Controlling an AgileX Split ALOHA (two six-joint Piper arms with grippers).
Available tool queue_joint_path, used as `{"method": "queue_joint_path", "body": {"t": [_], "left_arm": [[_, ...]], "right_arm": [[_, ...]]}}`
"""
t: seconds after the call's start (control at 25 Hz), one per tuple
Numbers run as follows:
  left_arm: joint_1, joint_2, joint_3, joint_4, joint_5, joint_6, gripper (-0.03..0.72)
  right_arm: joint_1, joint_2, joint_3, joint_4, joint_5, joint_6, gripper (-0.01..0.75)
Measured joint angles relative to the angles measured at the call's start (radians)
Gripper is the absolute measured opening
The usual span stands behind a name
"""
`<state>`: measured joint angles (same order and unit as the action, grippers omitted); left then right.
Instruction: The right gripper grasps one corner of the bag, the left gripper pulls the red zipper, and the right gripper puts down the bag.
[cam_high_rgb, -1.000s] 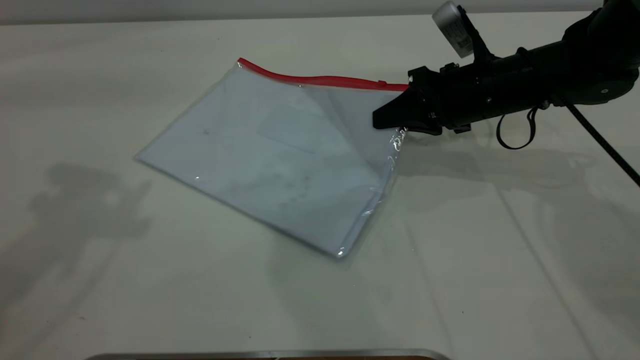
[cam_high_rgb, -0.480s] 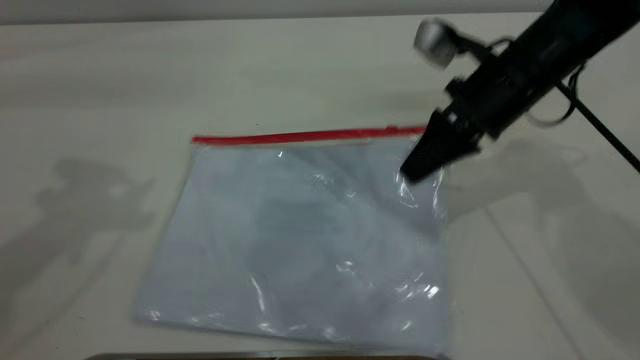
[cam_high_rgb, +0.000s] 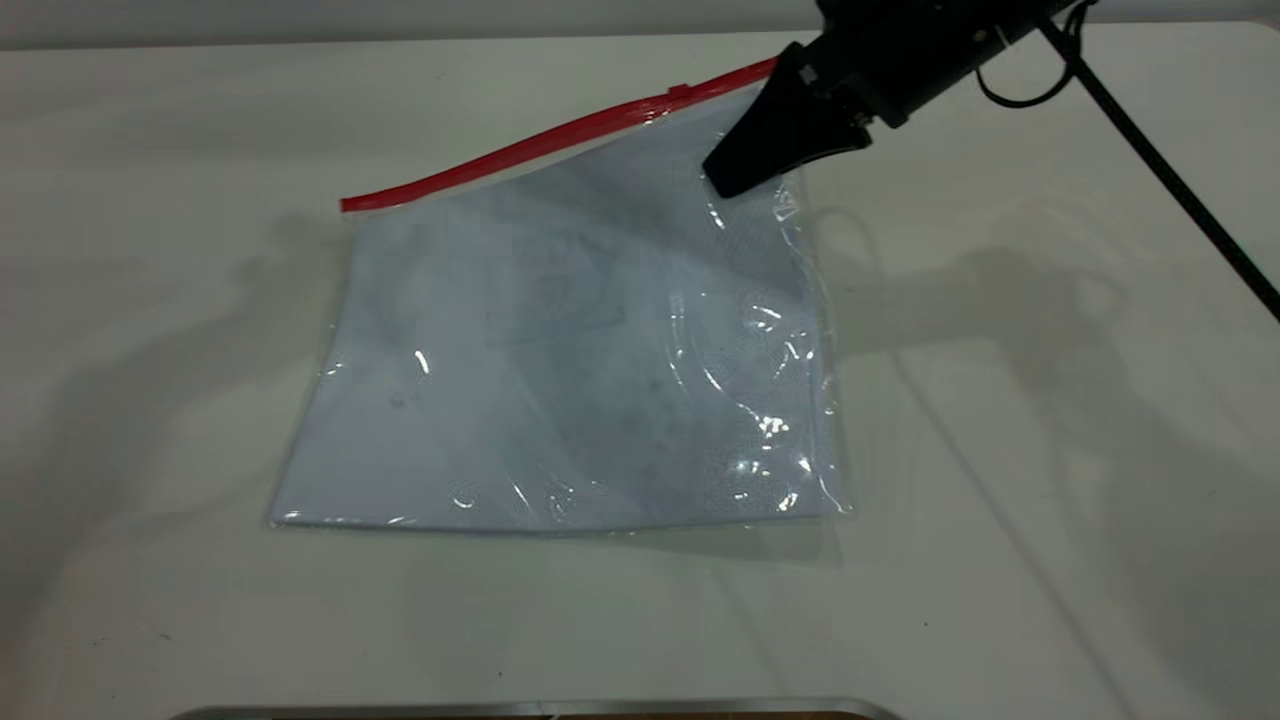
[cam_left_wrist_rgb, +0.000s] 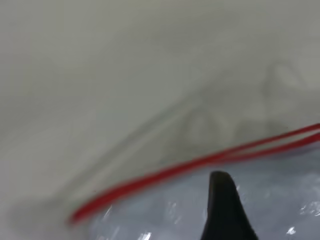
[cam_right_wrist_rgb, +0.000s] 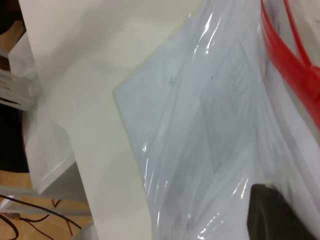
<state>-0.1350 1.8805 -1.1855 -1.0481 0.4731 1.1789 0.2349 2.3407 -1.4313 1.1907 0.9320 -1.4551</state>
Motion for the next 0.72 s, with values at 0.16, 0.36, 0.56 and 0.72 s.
{"method": "queue_joint_path", "body": {"t": [0.16,0.36,0.56,0.72], "left_arm": [[-0.039,0.205,-0.203,-0.06,0.193,0.172,0.517],[-0.079,0.433,-0.423,-0.066,0.408,0.199,0.517],[-0.115,0.569,-0.589,-0.065,0.534,0.158,0.517],[-0.133,0.615,-0.645,-0.065,0.56,0.135,0.517]], "right_arm": [[0.004,-0.001,0.0,0.0,-0.017,-0.011,0.034],[0.004,-0.001,0.0,0.0,-0.02,-0.013,0.034],[0.004,-0.001,0.0,0.0,-0.022,-0.013,0.034],[0.004,-0.001,0.0,0.0,-0.022,-0.014,0.034]]}}
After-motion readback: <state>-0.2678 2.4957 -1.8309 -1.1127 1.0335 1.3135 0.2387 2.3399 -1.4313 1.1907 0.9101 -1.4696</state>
